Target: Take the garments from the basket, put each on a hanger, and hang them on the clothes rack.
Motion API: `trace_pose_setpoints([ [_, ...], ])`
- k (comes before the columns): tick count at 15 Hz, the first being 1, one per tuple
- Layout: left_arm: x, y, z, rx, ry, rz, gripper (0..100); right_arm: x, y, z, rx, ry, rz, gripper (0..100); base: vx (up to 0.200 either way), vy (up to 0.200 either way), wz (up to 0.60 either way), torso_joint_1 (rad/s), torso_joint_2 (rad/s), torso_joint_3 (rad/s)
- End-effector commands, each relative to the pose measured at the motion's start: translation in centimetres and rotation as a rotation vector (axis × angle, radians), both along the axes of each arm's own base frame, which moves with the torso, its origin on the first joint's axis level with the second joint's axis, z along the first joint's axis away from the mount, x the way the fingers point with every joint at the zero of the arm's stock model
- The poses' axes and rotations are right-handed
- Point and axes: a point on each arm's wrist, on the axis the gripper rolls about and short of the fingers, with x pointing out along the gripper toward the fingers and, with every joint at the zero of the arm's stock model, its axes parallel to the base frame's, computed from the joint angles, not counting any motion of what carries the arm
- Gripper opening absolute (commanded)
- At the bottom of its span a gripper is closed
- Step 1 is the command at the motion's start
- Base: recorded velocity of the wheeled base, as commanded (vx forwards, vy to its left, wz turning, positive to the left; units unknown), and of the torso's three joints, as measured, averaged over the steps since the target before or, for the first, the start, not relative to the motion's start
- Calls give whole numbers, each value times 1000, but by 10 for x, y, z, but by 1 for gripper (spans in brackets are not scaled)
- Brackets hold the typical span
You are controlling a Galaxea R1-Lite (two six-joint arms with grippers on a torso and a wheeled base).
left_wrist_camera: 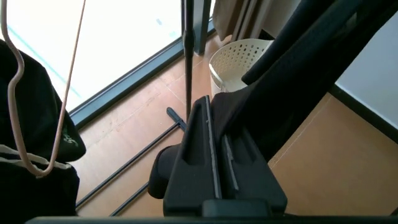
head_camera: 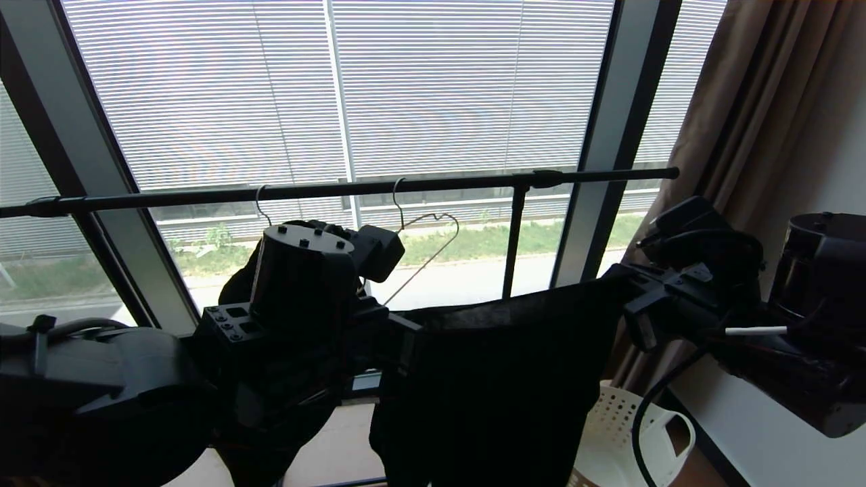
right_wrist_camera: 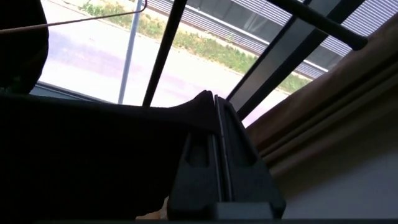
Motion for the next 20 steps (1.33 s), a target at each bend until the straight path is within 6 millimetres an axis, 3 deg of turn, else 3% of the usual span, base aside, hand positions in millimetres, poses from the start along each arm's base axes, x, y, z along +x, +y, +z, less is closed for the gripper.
trace_pose_setpoints([
  [1, 15, -2, 1, 2, 7, 12, 0, -13, 16, -17, -66, 61, 78, 0, 0, 0, 0, 0, 0, 0],
  [4, 19, -1, 5, -14, 14, -11, 0, -24, 32, -15, -123, 60, 58, 0, 0, 0, 0, 0, 0, 0],
  [6, 18, 0, 4, 28, 31, -22, 0, -19, 42, -6, -114, 20, 29, 0, 0, 0, 0, 0, 0, 0],
  [11, 28, 2, 15, 12, 9, 2, 0, -11, 43, -15, -93, 42, -12, 0, 0, 0, 0, 0, 0, 0],
  [14, 44, -6, 23, -23, -12, -15, 0, -33, 49, -23, -114, 71, 95, 0, 0, 0, 0, 0, 0, 0],
  [16, 52, -13, 30, -41, -26, -34, 0, -54, 65, -24, -104, 76, 224, 0, 0, 0, 0, 0, 0, 0],
  [20, 56, -20, 44, -78, -44, -83, 0, -78, 93, -22, 57, 124, 358, 0, 0, 0, 0, 0, 0, 0],
])
